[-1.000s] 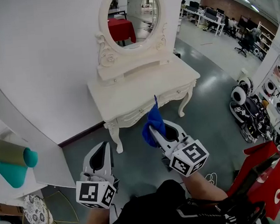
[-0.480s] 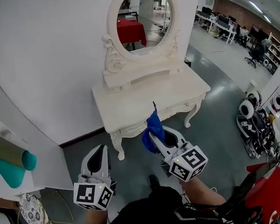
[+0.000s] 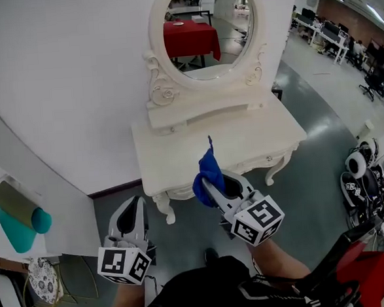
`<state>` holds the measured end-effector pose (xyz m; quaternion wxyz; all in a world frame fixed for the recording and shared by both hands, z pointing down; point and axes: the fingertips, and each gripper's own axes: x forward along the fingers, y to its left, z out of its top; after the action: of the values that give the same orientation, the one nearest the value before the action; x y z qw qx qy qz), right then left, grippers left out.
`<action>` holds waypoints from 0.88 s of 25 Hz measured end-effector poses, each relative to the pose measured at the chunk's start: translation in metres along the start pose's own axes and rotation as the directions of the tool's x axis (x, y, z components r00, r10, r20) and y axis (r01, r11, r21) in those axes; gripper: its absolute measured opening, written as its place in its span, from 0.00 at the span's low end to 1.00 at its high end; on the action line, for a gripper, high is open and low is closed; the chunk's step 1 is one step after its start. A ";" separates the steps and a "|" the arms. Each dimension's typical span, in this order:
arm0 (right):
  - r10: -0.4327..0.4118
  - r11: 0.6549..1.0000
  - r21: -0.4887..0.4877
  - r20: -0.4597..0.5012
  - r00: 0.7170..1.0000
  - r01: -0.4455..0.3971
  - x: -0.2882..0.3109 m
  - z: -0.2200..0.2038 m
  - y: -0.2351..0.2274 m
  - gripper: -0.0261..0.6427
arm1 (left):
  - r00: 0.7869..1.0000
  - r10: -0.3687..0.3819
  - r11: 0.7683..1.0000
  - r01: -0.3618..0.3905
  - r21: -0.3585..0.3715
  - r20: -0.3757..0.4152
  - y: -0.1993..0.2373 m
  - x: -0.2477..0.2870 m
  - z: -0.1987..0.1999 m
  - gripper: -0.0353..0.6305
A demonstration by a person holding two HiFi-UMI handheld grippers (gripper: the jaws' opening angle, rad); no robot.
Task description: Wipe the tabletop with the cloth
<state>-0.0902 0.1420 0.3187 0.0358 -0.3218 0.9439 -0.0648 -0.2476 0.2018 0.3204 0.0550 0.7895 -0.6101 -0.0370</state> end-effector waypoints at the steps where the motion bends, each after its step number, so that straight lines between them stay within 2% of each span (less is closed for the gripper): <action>1: 0.010 1.000 0.004 0.000 1.000 -0.010 0.003 0.000 -0.008 0.19 | 1.000 0.008 1.000 -0.008 0.002 -0.002 -0.001 0.007 -0.001 0.07; 6: 0.075 0.997 0.024 -0.010 0.997 -0.074 0.022 -0.003 -0.037 0.19 | 0.999 0.053 0.999 -0.053 -0.014 -0.014 -0.006 0.034 -0.002 0.07; 13: 0.151 0.988 0.020 -0.033 0.988 -0.150 0.054 -0.006 -0.059 0.19 | 0.992 0.125 0.992 -0.125 0.014 -0.034 0.004 0.064 -0.003 0.07; 22: 0.164 0.986 0.001 -0.082 0.983 -0.165 0.116 -0.021 -0.064 0.19 | 0.990 0.141 0.990 -0.141 0.015 -0.028 0.056 0.085 -0.004 0.07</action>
<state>-0.1461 0.0229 0.3454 0.0014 -0.2399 0.9681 -0.0718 -0.2791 0.1061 0.3321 0.0610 0.7452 -0.6638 -0.0178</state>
